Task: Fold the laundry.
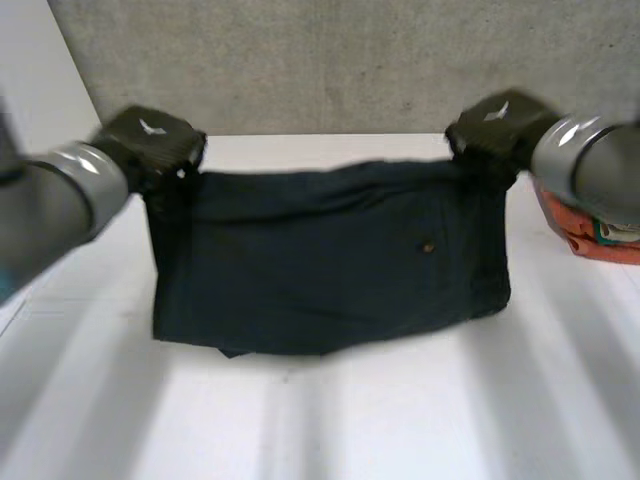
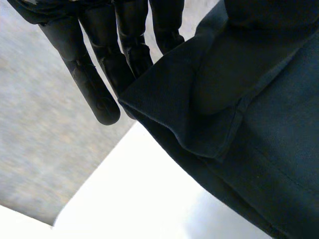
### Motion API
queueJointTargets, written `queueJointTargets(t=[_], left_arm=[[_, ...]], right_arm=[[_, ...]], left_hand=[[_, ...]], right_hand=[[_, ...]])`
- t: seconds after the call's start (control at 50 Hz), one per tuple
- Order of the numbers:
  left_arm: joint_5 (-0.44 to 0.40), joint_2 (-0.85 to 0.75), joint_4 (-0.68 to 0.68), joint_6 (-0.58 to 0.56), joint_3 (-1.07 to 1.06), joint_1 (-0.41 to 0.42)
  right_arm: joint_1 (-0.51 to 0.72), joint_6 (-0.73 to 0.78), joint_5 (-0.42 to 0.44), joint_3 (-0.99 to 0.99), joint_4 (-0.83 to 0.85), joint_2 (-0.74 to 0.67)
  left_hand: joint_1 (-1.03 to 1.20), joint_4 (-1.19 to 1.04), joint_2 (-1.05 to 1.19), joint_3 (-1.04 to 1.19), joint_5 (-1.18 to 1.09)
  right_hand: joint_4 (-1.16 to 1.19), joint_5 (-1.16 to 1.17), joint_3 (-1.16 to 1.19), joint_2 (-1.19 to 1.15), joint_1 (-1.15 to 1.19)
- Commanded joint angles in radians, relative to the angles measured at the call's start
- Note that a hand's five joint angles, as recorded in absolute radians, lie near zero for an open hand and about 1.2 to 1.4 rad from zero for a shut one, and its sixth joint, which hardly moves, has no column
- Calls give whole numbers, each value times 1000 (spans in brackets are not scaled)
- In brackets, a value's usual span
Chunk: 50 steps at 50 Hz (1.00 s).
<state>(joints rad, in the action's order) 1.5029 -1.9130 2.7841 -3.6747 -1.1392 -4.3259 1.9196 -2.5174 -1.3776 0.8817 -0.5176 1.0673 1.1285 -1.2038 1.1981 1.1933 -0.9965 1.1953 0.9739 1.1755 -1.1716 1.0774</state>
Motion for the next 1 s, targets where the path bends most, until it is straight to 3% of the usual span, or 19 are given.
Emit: queueJointTargets(t=[0.02,0.1,0.18,0.26,0.42,0.58,0.72,0.8,0.88,1.0], left_arm=[[10,-262,233,-13,245,-9],[14,-252,454,5,380,-26],[29,-144,812,73,383,-37],[36,-81,962,137,345,-49],[5,-55,828,145,242,-57],[-36,-63,813,139,-28,-41],[-39,-184,818,124,-241,-21],[-35,-257,802,53,-303,-6],[-21,-245,720,-24,-353,0],[-13,-104,455,-65,-448,15]], right_arm=[[48,-9,-135,-151,201,-227],[75,-49,-205,-279,480,-250],[79,-157,-192,-256,892,-128],[76,-215,-155,-155,1117,-49],[73,-212,-110,-136,984,-78],[68,-202,-84,-60,900,-177],[73,-138,-69,63,890,-312],[78,-51,-75,117,838,-357],[72,-9,-75,171,749,-325],[70,63,-72,287,520,-181]], left_hand=[[268,-192,198,203,-225],[268,-192,198,203,-225],[268,-192,198,203,-225],[268,-192,198,203,-225],[268,-192,198,203,-225],[268,-192,198,203,-225],[268,-192,198,203,-225],[268,-192,198,203,-225],[268,-192,198,203,-225],[268,-192,198,203,-225]], right_hand=[[201,248,221,-225,319],[201,248,221,-225,319],[201,248,221,-225,319],[201,248,221,-225,319],[201,248,221,-225,319],[201,248,221,-225,319],[201,248,221,-225,319],[201,248,221,-225,319],[201,248,221,-225,319],[201,248,221,-225,319]])
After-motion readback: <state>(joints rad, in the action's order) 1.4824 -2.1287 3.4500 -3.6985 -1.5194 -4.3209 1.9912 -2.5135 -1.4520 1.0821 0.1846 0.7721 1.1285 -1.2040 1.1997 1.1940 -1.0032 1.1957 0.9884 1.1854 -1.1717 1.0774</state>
